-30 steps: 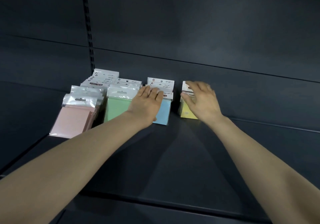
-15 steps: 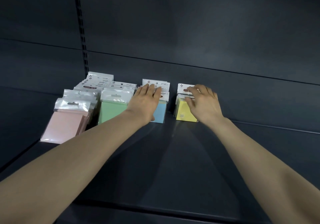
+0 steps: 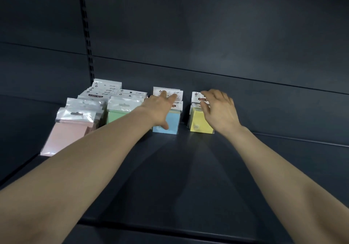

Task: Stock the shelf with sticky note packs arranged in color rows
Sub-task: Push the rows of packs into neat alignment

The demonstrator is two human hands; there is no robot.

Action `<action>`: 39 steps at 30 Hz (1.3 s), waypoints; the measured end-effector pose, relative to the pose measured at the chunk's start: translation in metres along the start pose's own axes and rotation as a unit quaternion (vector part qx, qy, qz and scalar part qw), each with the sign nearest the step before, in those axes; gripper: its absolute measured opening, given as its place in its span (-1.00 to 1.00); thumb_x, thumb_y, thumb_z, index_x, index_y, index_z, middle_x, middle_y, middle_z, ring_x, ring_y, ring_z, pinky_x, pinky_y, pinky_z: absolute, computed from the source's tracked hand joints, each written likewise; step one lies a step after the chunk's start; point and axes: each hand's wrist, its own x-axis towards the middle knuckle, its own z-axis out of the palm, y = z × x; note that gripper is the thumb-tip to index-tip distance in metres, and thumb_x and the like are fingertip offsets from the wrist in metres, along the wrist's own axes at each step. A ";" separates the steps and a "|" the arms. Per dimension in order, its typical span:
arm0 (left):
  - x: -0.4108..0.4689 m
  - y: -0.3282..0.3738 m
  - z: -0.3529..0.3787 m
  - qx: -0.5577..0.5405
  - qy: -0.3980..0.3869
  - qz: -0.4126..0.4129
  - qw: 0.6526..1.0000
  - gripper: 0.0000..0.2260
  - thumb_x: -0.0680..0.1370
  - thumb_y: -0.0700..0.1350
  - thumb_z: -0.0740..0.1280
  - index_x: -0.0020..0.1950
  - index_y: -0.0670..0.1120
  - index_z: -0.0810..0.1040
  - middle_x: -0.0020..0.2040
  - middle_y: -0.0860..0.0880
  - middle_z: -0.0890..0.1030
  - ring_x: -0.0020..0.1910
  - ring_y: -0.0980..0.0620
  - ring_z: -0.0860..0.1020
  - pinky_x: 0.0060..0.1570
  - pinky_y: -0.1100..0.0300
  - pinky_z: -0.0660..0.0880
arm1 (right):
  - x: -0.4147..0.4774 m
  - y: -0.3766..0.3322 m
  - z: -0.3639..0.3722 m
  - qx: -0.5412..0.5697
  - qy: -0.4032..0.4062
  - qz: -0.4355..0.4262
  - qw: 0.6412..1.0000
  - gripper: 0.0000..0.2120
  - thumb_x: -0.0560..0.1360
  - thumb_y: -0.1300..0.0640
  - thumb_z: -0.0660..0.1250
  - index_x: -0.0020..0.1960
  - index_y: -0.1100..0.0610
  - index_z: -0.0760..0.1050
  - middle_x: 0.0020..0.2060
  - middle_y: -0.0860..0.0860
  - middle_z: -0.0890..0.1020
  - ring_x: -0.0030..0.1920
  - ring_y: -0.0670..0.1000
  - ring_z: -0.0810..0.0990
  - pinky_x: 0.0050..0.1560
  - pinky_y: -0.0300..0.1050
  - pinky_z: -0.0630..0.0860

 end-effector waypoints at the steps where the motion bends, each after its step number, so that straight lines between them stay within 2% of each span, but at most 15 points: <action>1: 0.000 -0.002 -0.002 -0.015 -0.006 0.001 1.000 0.02 0.29 0.05 0.58 0.55 -0.03 0.01 0.45 -0.16 0.23 0.30 -0.24 0.41 0.25 -0.08 0.42 | -0.002 0.000 0.000 0.002 -0.002 -0.004 1.000 -0.66 0.60 0.06 0.21 0.35 0.10 0.45 0.24 0.08 0.52 0.29 0.17 0.42 0.26 0.07 0.32; 5: -0.002 -0.005 -0.002 -0.038 -0.010 0.012 0.999 -0.03 0.30 0.07 0.57 0.55 -0.05 0.07 0.50 -0.13 0.17 0.38 -0.20 0.35 0.32 -0.03 0.37 | -0.008 -0.001 0.002 0.001 -0.014 -0.038 0.999 -0.64 0.59 0.03 0.22 0.34 0.11 0.48 0.22 0.08 0.57 0.32 0.16 0.42 0.29 0.06 0.30; 11: -0.004 -0.005 -0.001 -0.031 -0.001 0.018 0.999 -0.08 0.31 0.11 0.55 0.53 -0.04 0.13 0.48 -0.11 0.23 0.40 -0.20 0.30 0.36 -0.06 0.31 | -0.011 0.001 0.005 -0.004 -0.020 -0.033 0.999 -0.64 0.61 0.03 0.19 0.35 0.13 0.46 0.23 0.11 0.56 0.35 0.15 0.40 0.31 0.05 0.28; 13: -0.005 -0.001 0.000 0.018 0.008 0.004 1.000 -0.05 0.31 0.19 0.52 0.54 -0.04 0.08 0.49 -0.12 0.22 0.46 -0.25 0.17 0.43 -0.13 0.16 | -0.012 0.002 0.004 -0.004 -0.011 -0.034 0.999 -0.66 0.61 0.05 0.20 0.34 0.14 0.47 0.22 0.11 0.57 0.34 0.16 0.41 0.29 0.05 0.29; 15: -0.006 0.003 0.000 0.058 0.025 -0.001 0.998 0.02 0.31 0.25 0.48 0.56 -0.06 -0.03 0.54 -0.14 0.10 0.52 -0.28 -0.01 0.48 -0.15 -0.02 | -0.013 0.006 0.002 -0.009 0.001 -0.041 0.999 -0.66 0.60 0.06 0.21 0.33 0.16 0.48 0.21 0.11 0.57 0.32 0.17 0.43 0.27 0.06 0.32; 18: -0.010 0.006 -0.002 0.077 0.053 0.020 0.995 0.05 0.35 0.24 0.47 0.57 -0.09 -0.12 0.57 -0.14 0.00 0.54 -0.24 -0.09 0.51 -0.09 -0.08 | -0.016 0.012 0.002 -0.024 0.021 -0.053 0.998 -0.62 0.58 0.04 0.20 0.33 0.18 0.47 0.20 0.12 0.58 0.29 0.19 0.48 0.27 0.08 0.36; 23: -0.017 0.005 -0.001 0.084 0.075 0.038 0.993 -0.02 0.40 0.15 0.47 0.57 -0.10 -0.10 0.57 -0.13 0.03 0.55 -0.19 -0.03 0.51 -0.06 -0.04 | -0.023 0.018 0.003 -0.040 0.008 -0.068 0.997 -0.54 0.57 -0.07 0.13 0.35 0.16 0.46 0.24 0.11 0.56 0.29 0.18 0.48 0.29 0.08 0.35; 26: -0.019 0.003 -0.001 0.089 0.111 0.032 0.989 -0.10 0.43 0.08 0.47 0.57 -0.08 -0.02 0.54 -0.10 0.11 0.53 -0.18 0.04 0.49 -0.06 0.03 | -0.025 0.017 0.005 -0.048 -0.002 -0.082 0.995 -0.54 0.54 0.00 0.29 0.38 0.15 0.44 0.26 0.11 0.55 0.31 0.17 0.47 0.31 0.08 0.33; 28: -0.019 0.002 -0.001 0.065 0.120 0.021 0.990 -0.20 0.43 0.04 0.48 0.53 -0.08 0.12 0.45 -0.10 0.28 0.45 -0.18 0.22 0.43 -0.02 0.18 | -0.026 0.015 0.007 -0.037 0.008 -0.081 0.996 -0.54 0.49 0.10 0.39 0.36 0.15 0.45 0.22 0.11 0.56 0.27 0.18 0.48 0.28 0.09 0.36; 30: -0.020 0.001 -0.003 0.012 0.096 0.021 0.995 -0.33 0.47 -0.01 0.44 0.49 -0.09 0.22 0.35 -0.10 0.41 0.33 -0.15 0.38 0.32 0.00 0.33 | -0.025 0.011 0.007 -0.026 0.021 -0.081 0.996 -0.55 0.47 0.14 0.40 0.33 0.15 0.46 0.18 0.10 0.57 0.24 0.18 0.49 0.24 0.08 0.37; 32: -0.020 -0.001 -0.005 -0.022 0.060 0.034 0.997 -0.40 0.57 -0.03 0.32 0.53 -0.12 0.15 0.44 -0.12 0.32 0.41 -0.13 0.30 0.37 -0.04 0.28 | -0.024 0.007 0.007 -0.021 0.030 -0.088 0.995 -0.58 0.48 0.14 0.39 0.32 0.14 0.47 0.17 0.08 0.57 0.23 0.16 0.49 0.22 0.06 0.38; 35: -0.020 0.000 0.000 -0.023 0.009 0.044 0.999 -0.44 0.67 -0.04 0.07 0.57 -0.14 -0.14 0.58 -0.09 -0.02 0.55 -0.10 -0.06 0.49 -0.08 -0.04 | -0.023 0.004 0.009 -0.020 0.034 -0.086 0.996 -0.59 0.49 0.14 0.37 0.32 0.15 0.46 0.17 0.10 0.57 0.23 0.17 0.49 0.20 0.08 0.39; 37: -0.020 -0.001 0.007 -0.011 -0.009 0.045 0.999 -0.43 0.68 -0.05 0.02 0.56 -0.11 -0.24 0.59 -0.06 -0.15 0.55 -0.08 -0.18 0.50 -0.08 -0.15 | -0.023 0.003 0.011 -0.022 0.029 -0.077 0.996 -0.58 0.50 0.14 0.35 0.34 0.16 0.45 0.19 0.11 0.56 0.25 0.18 0.48 0.21 0.09 0.38; 39: -0.021 -0.003 0.010 -0.007 -0.004 0.047 0.999 -0.40 0.67 -0.07 0.06 0.56 -0.07 -0.26 0.58 -0.05 -0.19 0.55 -0.08 -0.21 0.50 -0.09 -0.19 | -0.025 0.003 0.013 -0.024 0.023 -0.073 0.997 -0.58 0.51 0.13 0.34 0.35 0.16 0.43 0.22 0.11 0.55 0.28 0.18 0.47 0.22 0.10 0.38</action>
